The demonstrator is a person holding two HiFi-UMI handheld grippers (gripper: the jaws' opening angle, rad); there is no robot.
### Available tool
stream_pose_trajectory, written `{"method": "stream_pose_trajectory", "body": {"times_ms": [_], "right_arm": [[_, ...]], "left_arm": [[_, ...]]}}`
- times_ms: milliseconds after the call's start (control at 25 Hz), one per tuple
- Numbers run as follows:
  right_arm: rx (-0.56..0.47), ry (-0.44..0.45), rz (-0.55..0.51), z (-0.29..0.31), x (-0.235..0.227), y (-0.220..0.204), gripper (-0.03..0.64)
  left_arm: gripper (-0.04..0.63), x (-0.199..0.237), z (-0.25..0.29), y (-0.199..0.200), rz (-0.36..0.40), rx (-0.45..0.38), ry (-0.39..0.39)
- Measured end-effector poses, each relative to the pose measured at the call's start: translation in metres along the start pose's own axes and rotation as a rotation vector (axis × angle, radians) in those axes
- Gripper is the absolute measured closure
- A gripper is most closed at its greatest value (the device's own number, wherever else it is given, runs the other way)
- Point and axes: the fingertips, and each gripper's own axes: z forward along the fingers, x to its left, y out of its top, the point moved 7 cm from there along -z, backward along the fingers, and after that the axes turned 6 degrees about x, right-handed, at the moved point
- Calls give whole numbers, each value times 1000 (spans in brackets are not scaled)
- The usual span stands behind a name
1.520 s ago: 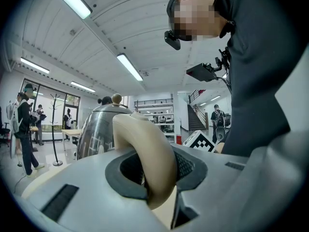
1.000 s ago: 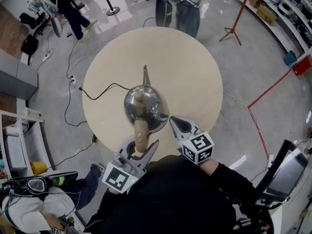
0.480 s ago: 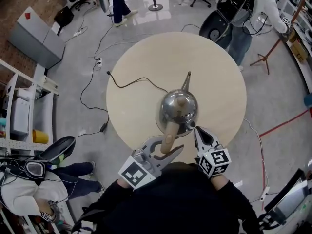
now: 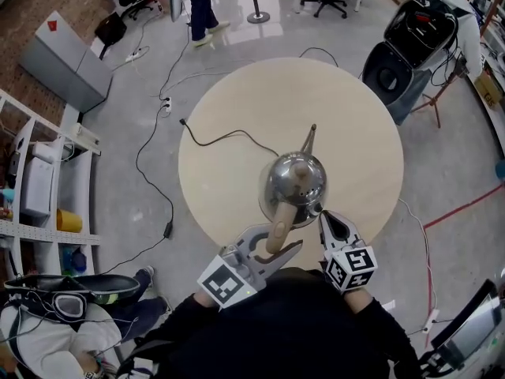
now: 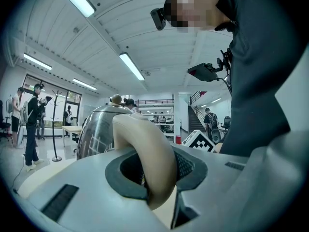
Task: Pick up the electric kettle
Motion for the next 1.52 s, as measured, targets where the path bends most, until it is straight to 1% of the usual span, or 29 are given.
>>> {"method": "stream_pose_trajectory", "body": {"times_ms": [80,200,280,360,400,480,560,960,1200,1360,1520], "right_arm": [[-1,5,-2,1,-2,-2,604],[-1,11,-4,4,-2,-6,604],[10,0,-11,3,-1,-4,604],[27,-16,-23,1,-1,0,604],[33,-18,-27,0,0,2,604],[34,-13,-29,0,1,4,604],[28,-4,-25,0,0,3,604],[3,-6,-12,-3,-5,2,604],[-2,13,-41,-4,-1,4,604],[2,12,-38,-3,-2,10,604],[0,14,-35,-1,-2,-1,604]], "left_arm": [[485,-1,2,-4,-35,-5,5],[485,1,1,-8,-46,-9,7],[485,1,1,-5,-38,-11,5],[485,1,0,0,-9,-9,-3],[485,1,0,2,-14,-8,-4],[485,0,0,2,-61,-11,3],[485,0,0,0,-79,-14,6],[485,1,0,0,-78,-25,13],[485,1,-1,-1,-82,-12,17],[485,5,0,5,-76,-16,14],[485,2,1,-5,-60,-3,8]]}}
